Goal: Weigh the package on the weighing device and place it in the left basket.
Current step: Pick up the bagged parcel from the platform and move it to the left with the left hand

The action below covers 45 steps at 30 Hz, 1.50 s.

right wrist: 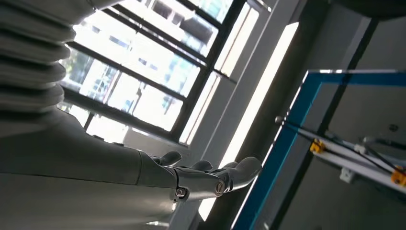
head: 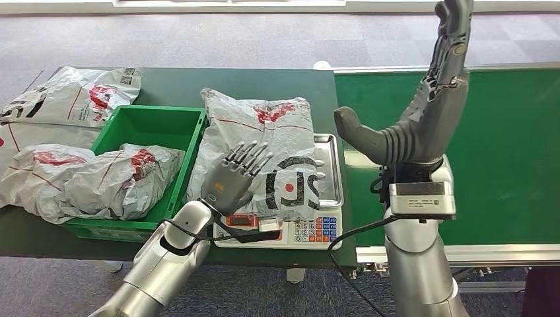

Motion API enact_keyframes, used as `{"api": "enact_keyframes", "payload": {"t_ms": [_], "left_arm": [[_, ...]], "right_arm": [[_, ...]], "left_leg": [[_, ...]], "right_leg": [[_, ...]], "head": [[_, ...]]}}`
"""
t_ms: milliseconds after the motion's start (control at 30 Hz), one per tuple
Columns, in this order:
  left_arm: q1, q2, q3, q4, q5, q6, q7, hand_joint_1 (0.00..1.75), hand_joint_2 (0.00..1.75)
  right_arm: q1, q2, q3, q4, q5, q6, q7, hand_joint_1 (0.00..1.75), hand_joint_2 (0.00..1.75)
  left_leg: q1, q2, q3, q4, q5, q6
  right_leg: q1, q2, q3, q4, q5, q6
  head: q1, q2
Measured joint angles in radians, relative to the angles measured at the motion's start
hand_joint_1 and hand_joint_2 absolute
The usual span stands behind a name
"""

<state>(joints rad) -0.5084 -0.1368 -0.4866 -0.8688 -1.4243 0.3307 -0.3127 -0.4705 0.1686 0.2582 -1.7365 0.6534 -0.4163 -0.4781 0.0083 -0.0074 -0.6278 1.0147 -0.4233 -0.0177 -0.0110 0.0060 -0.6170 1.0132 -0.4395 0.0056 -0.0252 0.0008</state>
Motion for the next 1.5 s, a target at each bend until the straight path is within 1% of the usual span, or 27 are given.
{"api": "enact_keyframes", "payload": {"t_ms": [67, 167, 367, 600, 1133, 1167, 1267, 1300, 1400, 1500], "left_arm": [[-0.042, -0.014, -0.039, 0.085, -0.019, 0.015, -0.002, 0.0, 1.75], [-0.097, -0.033, -0.081, 0.184, -0.014, 0.037, -0.003, 0.0, 1.75], [-0.155, -0.049, -0.12, 0.282, -0.005, 0.039, -0.004, 0.0, 1.75], [-0.176, -0.056, -0.138, 0.322, -0.005, 0.041, -0.004, 0.0, 1.75], [-0.191, -0.058, -0.145, 0.346, 0.001, 0.046, -0.004, 0.0, 1.75], [-0.191, -0.058, -0.145, 0.346, 0.004, 0.045, -0.004, 0.12, 1.75], [-0.192, -0.058, -0.148, 0.347, 0.012, 0.032, -0.009, 1.42, 1.75], [-0.192, -0.058, -0.15, 0.348, 0.014, 0.021, -0.016, 1.74, 1.75], [-0.198, -0.058, -0.161, 0.353, 0.023, -0.016, -0.053, 1.75, 1.75], [-0.203, -0.053, -0.172, 0.36, 0.032, -0.021, -0.08, 1.75, 1.75]], "right_arm": [[0.018, 0.0, 0.005, -0.024, 0.037, -0.029, 0.019, 0.0, 1.75], [0.037, 0.0, 0.013, -0.051, 0.055, -0.048, 0.034, 0.0, 1.75], [0.053, -0.001, 0.019, -0.075, 0.061, -0.055, 0.039, 0.0, 1.75], [0.057, -0.002, 0.02, -0.083, 0.061, -0.055, 0.039, 0.0, 1.75], [0.059, -0.003, 0.02, -0.087, 0.062, -0.056, 0.042, 0.0, 1.75], [0.059, -0.003, 0.02, -0.087, 0.062, -0.056, 0.042, 0.0, 1.75], [0.059, -0.003, 0.02, -0.087, 0.062, -0.058, 0.042, 0.0, 1.75], [0.059, -0.003, 0.02, -0.087, 0.061, -0.059, 0.041, 0.0, 1.75], [0.059, -0.004, 0.021, -0.087, 0.058, -0.063, 0.038, 0.0, 1.75], [0.058, -0.005, 0.021, -0.086, 0.049, -0.073, 0.036, 0.0, 1.75]], "left_leg": [[0.0, 0.0, 0.0, 0.0, 0.0, 0.0], [0.0, 0.0, 0.0, 0.0, 0.0, 0.0], [0.0, 0.0, 0.001, 0.0, 0.0, 0.0], [0.0, 0.0, 0.002, 0.0, 0.0, 0.0], [0.0, 0.0, 0.002, 0.0, 0.0, 0.0], [0.0, 0.0, 0.002, 0.0, 0.0, 0.0], [0.0, 0.0, 0.002, 0.0, 0.0, 0.0], [0.0, 0.0, 0.002, 0.0, 0.0, 0.0], [0.0, -0.001, 0.002, 0.0, 0.0, 0.0], [0.0, -0.001, 0.002, 0.0, 0.0, 0.0]], "right_leg": [[0.0, 0.0, 0.0, 0.0, 0.0, 0.0], [0.0, -0.001, 0.001, 0.0, 0.0, 0.0], [0.0, -0.001, 0.002, 0.0, 0.0, 0.0], [0.0, -0.001, 0.003, 0.0, 0.0, 0.0], [0.0, -0.001, 0.003, 0.0, 0.0, 0.0], [0.0, -0.001, 0.003, 0.0, 0.0, 0.0], [0.0, -0.001, 0.003, 0.0, 0.0, 0.0], [0.0, -0.001, 0.003, 0.0, 0.0, 0.0], [0.0, -0.001, 0.004, 0.0, 0.0, 0.0], [0.0, -0.001, 0.004, 0.0, 0.0, 0.0]], "head": [[0.0, 0.0], [0.0, 0.0], [0.0, 0.0], [0.0, 0.0], [0.0, 0.0], [0.0, 0.0], [0.0, 0.0], [0.0, 0.0], [0.0, 0.0], [0.0, 0.0]]}}
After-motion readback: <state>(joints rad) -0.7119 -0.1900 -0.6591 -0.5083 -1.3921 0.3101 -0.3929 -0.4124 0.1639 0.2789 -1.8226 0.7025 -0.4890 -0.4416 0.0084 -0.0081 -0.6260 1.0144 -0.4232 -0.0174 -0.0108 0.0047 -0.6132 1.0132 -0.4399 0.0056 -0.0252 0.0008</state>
